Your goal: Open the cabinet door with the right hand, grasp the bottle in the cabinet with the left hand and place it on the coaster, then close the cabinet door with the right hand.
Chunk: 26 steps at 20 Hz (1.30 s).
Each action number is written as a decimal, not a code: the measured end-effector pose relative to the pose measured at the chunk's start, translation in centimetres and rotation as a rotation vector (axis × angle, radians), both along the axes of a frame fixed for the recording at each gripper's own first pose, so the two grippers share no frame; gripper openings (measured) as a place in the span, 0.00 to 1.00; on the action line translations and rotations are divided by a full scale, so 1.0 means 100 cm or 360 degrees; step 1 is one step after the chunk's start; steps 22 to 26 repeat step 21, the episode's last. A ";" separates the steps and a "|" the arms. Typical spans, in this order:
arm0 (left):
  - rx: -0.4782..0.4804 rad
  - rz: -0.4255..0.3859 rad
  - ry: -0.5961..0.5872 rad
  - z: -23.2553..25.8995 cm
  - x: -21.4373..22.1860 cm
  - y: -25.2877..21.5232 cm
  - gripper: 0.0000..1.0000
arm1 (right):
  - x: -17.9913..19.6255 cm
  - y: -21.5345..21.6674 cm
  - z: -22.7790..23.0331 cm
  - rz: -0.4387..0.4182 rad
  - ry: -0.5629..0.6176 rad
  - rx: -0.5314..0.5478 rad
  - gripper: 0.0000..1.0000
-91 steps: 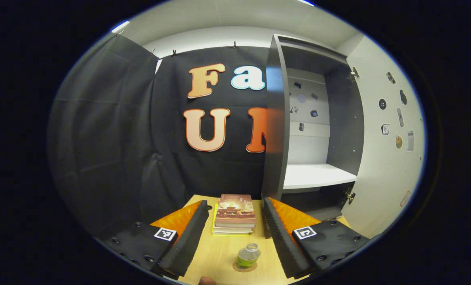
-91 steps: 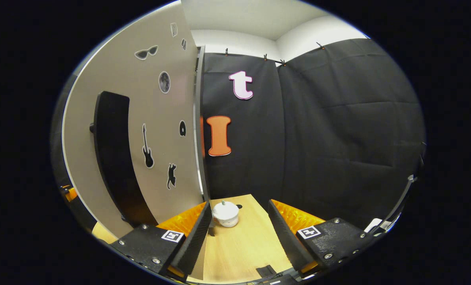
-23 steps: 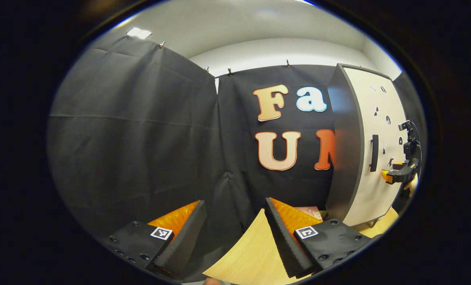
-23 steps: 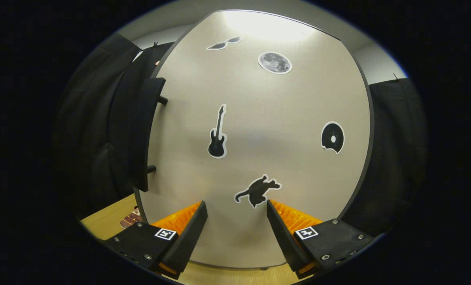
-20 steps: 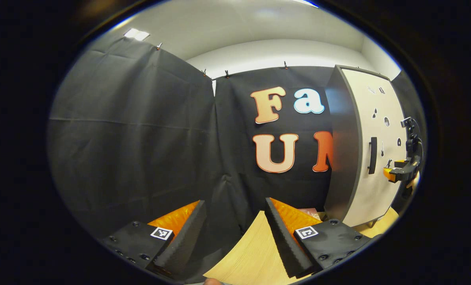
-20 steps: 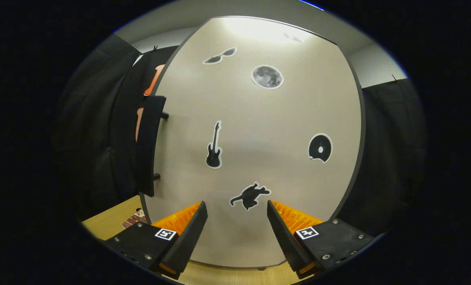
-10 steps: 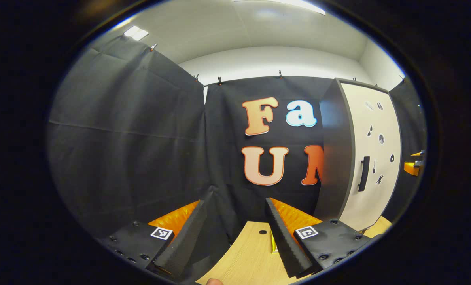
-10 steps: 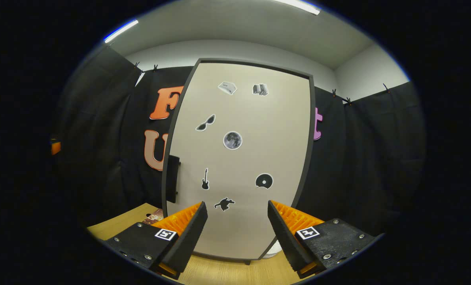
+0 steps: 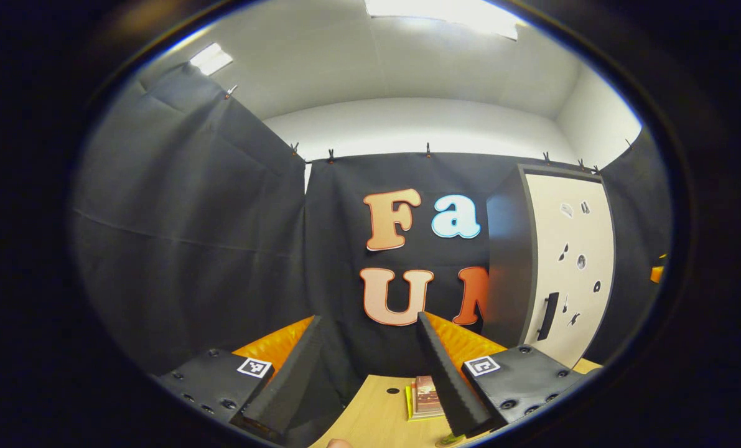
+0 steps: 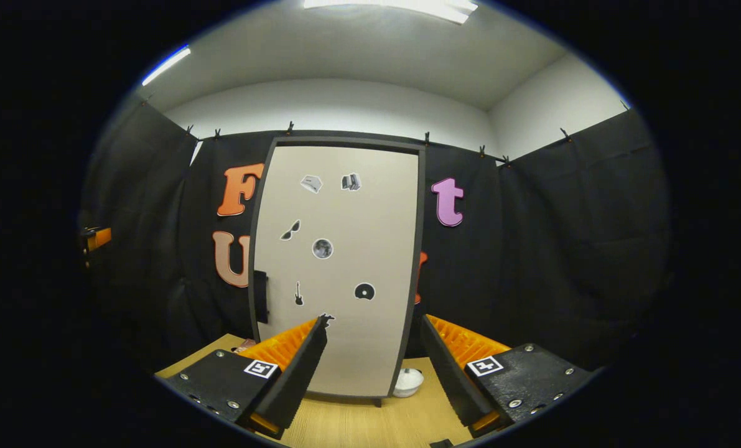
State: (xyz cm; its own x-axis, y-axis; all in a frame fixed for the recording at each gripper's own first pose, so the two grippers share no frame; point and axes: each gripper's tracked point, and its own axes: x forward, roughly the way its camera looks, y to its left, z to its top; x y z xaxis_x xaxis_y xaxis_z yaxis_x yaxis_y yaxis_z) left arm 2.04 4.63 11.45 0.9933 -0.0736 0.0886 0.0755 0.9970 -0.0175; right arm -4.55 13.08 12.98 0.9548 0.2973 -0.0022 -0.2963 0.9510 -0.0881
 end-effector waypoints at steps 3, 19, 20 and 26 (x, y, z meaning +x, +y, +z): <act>-0.0025 -0.0074 0.0001 0.012 0.000 -0.021 0.94 | -0.007 -0.018 0.003 -0.0056 -0.0016 0.0010 0.95; -0.0112 -0.0076 -0.0048 0.039 -0.005 -0.070 0.99 | 0.023 -0.053 0.001 -0.0070 -0.0006 0.0005 0.95; -0.0120 -0.0081 -0.0044 0.038 -0.002 -0.073 0.99 | 0.023 -0.054 0.004 -0.0070 -0.0012 0.0010 0.95; -0.0128 -0.0087 -0.0044 0.039 -0.003 -0.075 0.96 | 0.025 -0.056 0.005 -0.0074 -0.0017 0.0013 0.95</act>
